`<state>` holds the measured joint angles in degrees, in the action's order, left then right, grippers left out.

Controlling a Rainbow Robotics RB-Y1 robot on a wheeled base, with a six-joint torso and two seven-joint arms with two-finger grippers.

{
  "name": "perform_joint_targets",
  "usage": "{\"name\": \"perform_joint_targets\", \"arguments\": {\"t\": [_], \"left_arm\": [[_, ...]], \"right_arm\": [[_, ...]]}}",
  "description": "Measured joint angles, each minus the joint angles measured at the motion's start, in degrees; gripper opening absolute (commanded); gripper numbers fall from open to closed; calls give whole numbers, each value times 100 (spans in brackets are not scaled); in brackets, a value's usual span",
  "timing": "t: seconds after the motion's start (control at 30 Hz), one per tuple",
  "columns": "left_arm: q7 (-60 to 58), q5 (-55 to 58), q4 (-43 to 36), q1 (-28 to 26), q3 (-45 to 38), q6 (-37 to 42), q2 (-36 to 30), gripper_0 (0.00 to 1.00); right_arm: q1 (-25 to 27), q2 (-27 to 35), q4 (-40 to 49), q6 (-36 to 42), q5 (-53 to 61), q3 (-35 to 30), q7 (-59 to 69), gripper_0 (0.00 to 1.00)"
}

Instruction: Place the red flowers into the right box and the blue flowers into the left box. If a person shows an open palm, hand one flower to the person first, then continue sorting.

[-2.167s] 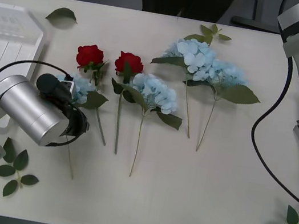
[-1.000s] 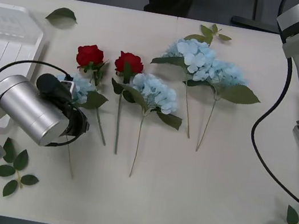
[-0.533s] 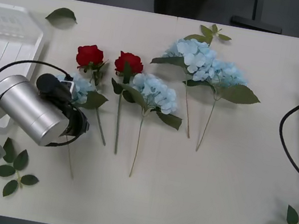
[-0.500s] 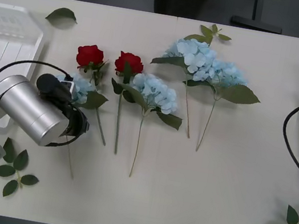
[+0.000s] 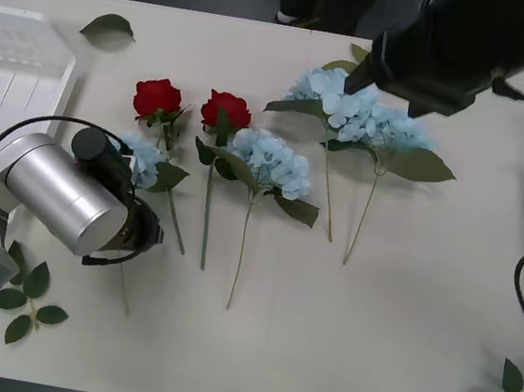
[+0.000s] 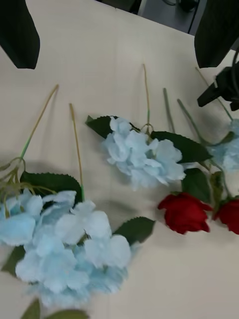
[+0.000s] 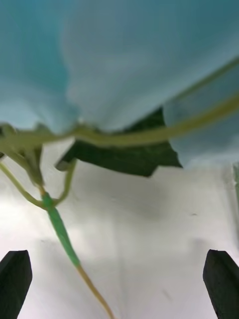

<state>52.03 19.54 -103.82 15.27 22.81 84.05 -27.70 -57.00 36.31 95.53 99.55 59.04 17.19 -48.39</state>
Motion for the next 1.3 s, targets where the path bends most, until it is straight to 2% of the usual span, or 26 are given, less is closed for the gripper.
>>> {"name": "perform_joint_targets", "arguments": {"t": [0.13,0.23,0.43,0.7,0.87,0.93,0.97,1.03,1.07,1.3], "left_arm": [[-224,0,0,2,0,-1,38,100],[-224,-1,19,2,0,-50,39,100],[-224,-100,391,49,0,-345,88,100],[-224,-240,515,151,0,-345,218,100],[-224,-240,515,151,0,-342,218,45],[-224,-245,515,151,0,-342,218,35],[-224,-253,515,151,0,-341,218,21],[-224,-285,515,151,0,-341,218,11],[-224,-302,515,151,0,-341,218,1],[-224,-319,515,151,0,-340,218,0]], "right_arm": [[660,-319,9,0,-584,60,0,90],[963,-449,8,-24,-1038,312,-1,91],[1295,-547,-177,-653,-1882,927,0,90],[1679,-1000,-828,-1402,-2836,820,-1,91],[1681,-1005,-1431,-2094,-3121,1217,-1,90],[1681,-1006,-1673,-2323,-3166,1309,-1,90],[1681,-1006,-1784,-2402,-3196,1332,-1,91],[1681,-1006,-1950,-2546,-3270,1357,-1,90],[1681,-1006,-2018,-2653,-3292,1359,-1,90],[1681,-1015,-2389,-3183,-3302,1359,-2,90]]}}
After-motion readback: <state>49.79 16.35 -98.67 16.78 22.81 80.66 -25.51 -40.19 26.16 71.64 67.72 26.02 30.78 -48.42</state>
